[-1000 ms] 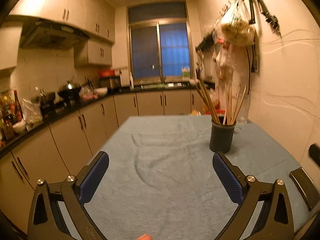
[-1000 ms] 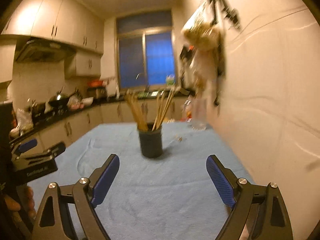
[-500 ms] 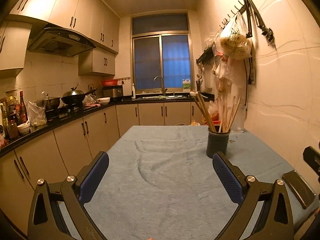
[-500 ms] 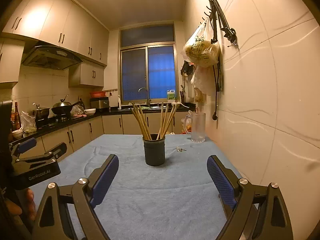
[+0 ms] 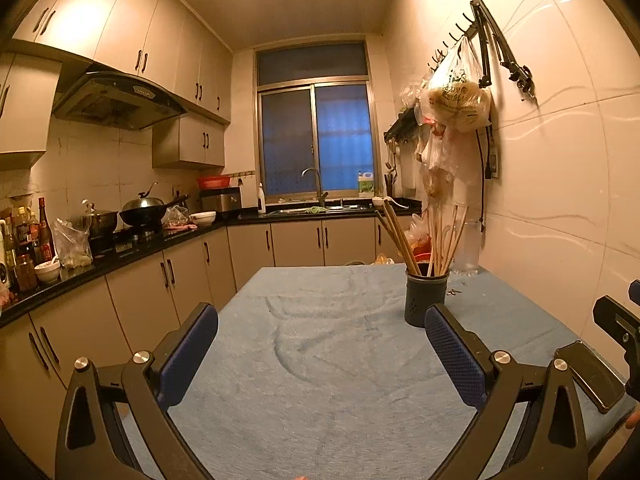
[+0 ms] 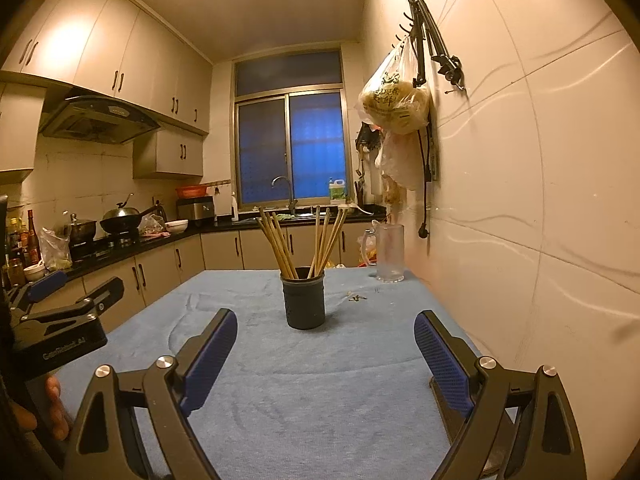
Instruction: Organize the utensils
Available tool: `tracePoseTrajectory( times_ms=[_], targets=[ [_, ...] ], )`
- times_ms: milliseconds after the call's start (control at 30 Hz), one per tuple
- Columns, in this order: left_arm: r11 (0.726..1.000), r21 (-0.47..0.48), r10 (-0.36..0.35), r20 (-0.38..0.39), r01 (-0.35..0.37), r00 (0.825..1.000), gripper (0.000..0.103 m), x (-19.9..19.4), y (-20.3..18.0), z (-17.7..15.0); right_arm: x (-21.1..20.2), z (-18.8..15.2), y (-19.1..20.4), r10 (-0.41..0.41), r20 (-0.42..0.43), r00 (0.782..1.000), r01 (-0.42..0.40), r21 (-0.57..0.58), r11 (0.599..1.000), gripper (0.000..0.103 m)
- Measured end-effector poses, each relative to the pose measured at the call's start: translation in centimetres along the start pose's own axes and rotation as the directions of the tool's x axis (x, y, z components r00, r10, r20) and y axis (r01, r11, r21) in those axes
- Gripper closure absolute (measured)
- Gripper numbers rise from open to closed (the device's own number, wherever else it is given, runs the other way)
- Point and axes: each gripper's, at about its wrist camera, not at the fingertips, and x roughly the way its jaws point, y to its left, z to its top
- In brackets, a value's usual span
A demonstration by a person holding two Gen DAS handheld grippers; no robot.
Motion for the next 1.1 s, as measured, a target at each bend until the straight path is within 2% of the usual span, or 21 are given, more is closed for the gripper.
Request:
tracePoseTrajectory(
  times_ms=[1100],
  targets=[
    [0.999,0.031,-0.024,-0.03,0.025,0.999,0.0,1.4,-0.8,-0.7,1.9,-0.7,-0.1,-0.029,-0.048,0.998,0.029,-0.001,1.0,0.011]
  ],
)
